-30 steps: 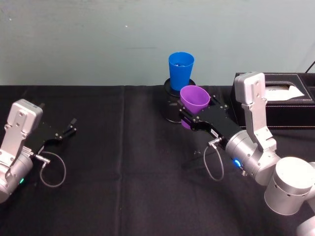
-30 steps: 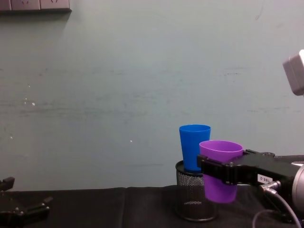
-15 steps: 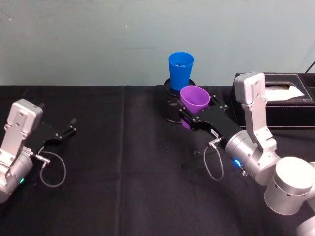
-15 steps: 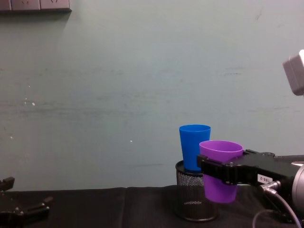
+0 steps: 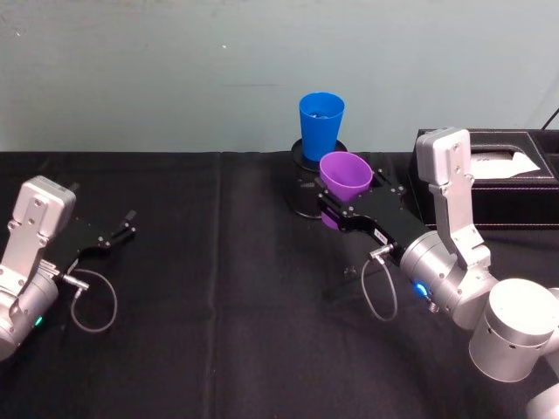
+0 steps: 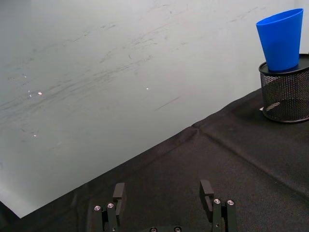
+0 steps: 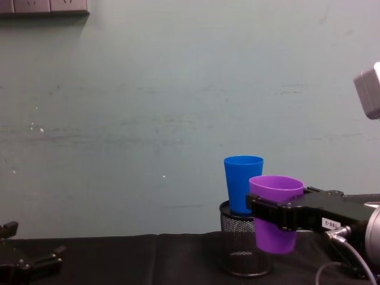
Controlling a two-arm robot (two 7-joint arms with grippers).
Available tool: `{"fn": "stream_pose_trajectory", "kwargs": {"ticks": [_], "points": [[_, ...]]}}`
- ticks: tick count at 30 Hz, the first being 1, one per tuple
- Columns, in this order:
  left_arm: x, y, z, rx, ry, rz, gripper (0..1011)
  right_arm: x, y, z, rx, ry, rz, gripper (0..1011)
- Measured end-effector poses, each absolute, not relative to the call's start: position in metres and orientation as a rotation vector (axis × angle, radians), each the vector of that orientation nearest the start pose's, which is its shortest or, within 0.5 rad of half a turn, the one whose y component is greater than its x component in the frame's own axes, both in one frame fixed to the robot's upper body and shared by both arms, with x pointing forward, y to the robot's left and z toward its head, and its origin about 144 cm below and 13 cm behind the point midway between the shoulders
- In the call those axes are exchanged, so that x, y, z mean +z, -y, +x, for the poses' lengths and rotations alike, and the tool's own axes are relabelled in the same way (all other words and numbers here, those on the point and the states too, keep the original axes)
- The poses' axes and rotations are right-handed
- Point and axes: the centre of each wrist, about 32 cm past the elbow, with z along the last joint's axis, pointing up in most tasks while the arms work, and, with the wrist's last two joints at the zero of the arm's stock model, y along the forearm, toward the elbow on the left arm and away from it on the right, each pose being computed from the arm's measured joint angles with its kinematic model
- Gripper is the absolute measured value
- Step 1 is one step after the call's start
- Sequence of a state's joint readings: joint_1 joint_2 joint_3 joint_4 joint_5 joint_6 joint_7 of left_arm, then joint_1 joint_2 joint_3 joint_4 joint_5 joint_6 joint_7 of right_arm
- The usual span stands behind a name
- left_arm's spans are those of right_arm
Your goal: Pick up one cup with a gripper and tap it against the other cup.
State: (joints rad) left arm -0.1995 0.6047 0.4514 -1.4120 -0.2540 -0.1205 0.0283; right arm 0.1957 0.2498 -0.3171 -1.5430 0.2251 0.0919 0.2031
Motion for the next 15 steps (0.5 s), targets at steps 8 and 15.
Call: {"fn": "stream_pose_trajectory", "kwargs": {"ticks": [8,15], "points": [[1.1398,-0.3097,0.4886,1.248,0.285,0.304,1000,1.1834,0.2041,0.4998,-1.073,0.049,-0.057,722],[1.1398,-0.3097,0.4886,1.248,0.285,0.304,1000,1.1834,0.2041,0.4998,-1.073,0.049,-0.057,722]]}}
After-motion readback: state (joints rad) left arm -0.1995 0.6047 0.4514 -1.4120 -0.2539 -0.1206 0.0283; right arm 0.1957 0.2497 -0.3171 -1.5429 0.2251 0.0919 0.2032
